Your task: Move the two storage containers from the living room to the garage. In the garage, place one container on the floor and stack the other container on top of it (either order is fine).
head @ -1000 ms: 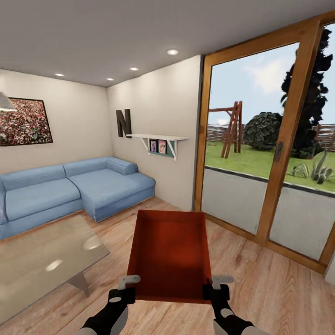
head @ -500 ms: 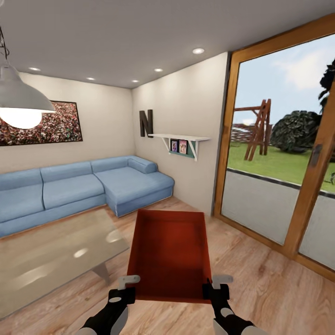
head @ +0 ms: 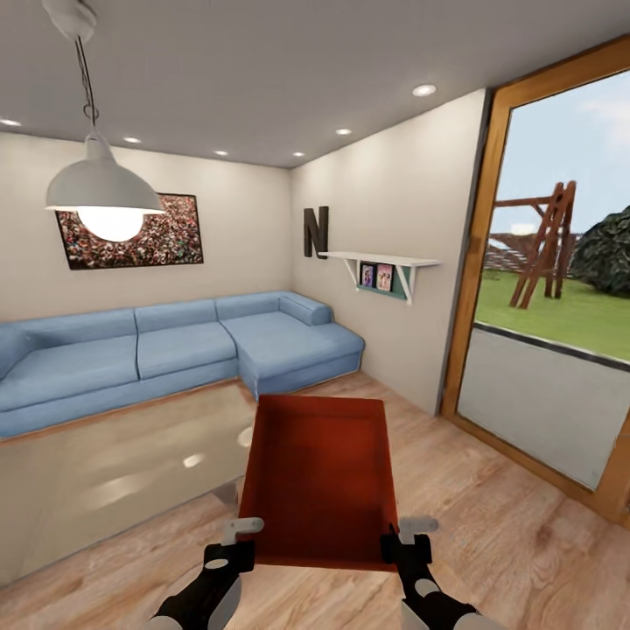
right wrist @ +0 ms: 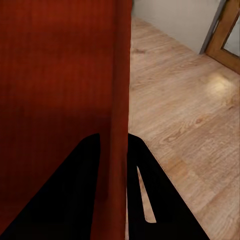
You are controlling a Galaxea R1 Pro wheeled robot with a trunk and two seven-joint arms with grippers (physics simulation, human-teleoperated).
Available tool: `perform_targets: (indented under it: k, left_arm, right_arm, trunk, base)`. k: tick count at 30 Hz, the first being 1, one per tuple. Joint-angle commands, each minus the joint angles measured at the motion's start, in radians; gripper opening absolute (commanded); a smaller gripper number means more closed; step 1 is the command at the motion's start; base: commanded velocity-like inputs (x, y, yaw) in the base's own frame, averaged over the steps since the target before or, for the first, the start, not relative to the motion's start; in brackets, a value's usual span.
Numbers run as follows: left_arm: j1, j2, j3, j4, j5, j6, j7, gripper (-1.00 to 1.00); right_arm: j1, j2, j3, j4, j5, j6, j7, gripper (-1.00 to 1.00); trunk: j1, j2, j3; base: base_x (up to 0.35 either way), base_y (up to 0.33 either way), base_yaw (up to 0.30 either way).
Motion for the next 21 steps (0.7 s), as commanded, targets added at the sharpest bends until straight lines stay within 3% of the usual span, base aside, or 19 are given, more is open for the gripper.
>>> perform_targets:
  k: [1, 21]
  left_arm:
    - [0.0, 0.0, -0.008, 0.002, 0.023, 0.003, 0.004, -1.0]
    - [0.0, 0.002, -0.01, 0.001, 0.018, 0.003, 0.001, -1.0]
  right_arm:
    - [-0.001, 0.0, -0.013, -0.043, 0.022, -0.01, -0.002, -1.0]
    - [-0.001, 0.0, -0.012, -0.043, 0.022, -0.01, -0.002, -1.0]
  trunk:
    - [0.0, -0.001, -0.002]
    - [0.0, -0.001, -0.002]
  base:
    - [0.0, 0.0, 0.3]
    - [0.0, 0.0, 0.3]
